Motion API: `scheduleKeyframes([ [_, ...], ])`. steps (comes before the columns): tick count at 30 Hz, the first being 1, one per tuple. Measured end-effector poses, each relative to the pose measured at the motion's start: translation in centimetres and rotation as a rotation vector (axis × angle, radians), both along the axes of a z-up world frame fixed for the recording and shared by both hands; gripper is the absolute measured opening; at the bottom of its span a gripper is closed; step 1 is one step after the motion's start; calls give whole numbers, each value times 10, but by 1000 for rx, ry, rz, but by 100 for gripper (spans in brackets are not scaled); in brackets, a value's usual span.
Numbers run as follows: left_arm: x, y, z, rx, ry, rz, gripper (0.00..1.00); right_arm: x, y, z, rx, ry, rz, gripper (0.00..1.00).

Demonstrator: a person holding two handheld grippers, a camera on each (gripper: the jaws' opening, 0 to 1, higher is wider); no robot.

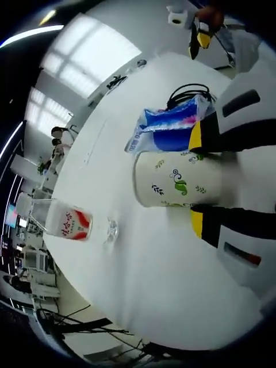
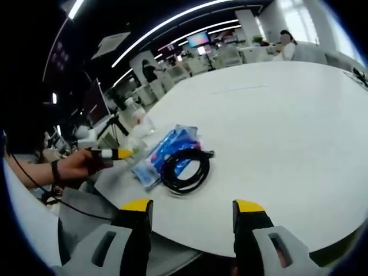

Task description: Arrange the tabletop items into an orderly group along one side of the table until the central work area is clear of visible clutter.

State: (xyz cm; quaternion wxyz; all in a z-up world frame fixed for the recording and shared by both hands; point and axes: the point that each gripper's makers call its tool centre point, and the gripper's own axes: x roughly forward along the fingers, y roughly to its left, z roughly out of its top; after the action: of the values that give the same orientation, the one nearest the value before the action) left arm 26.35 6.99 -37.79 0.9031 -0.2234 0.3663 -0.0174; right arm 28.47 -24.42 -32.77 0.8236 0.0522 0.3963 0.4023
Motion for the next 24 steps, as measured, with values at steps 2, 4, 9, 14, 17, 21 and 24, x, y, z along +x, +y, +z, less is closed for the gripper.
scheduleKeyframes([
  [2,-6,2,2,-7,-6,9,36,-3,2,0,-3,4,7,57],
  [4,-10,4,2,-9,-8,13,36,-4,4,0,-3,5,12,57],
  [9,-25,7,9,-15,-22,41,36,-4,8,-1,7,9,11,57],
  [14,-36,7,16,-4,-29,50,36,-8,11,-4,-2,17,41,57],
  [17,-41,6,23,1,-39,56,36,-6,14,-4,-3,17,53,57],
  [21,-41,7,28,22,-53,37,36,-8,22,-4,-10,18,86,57],
  [24,-44,7,32,38,-66,31,36,-8,30,-5,-19,19,112,56],
])
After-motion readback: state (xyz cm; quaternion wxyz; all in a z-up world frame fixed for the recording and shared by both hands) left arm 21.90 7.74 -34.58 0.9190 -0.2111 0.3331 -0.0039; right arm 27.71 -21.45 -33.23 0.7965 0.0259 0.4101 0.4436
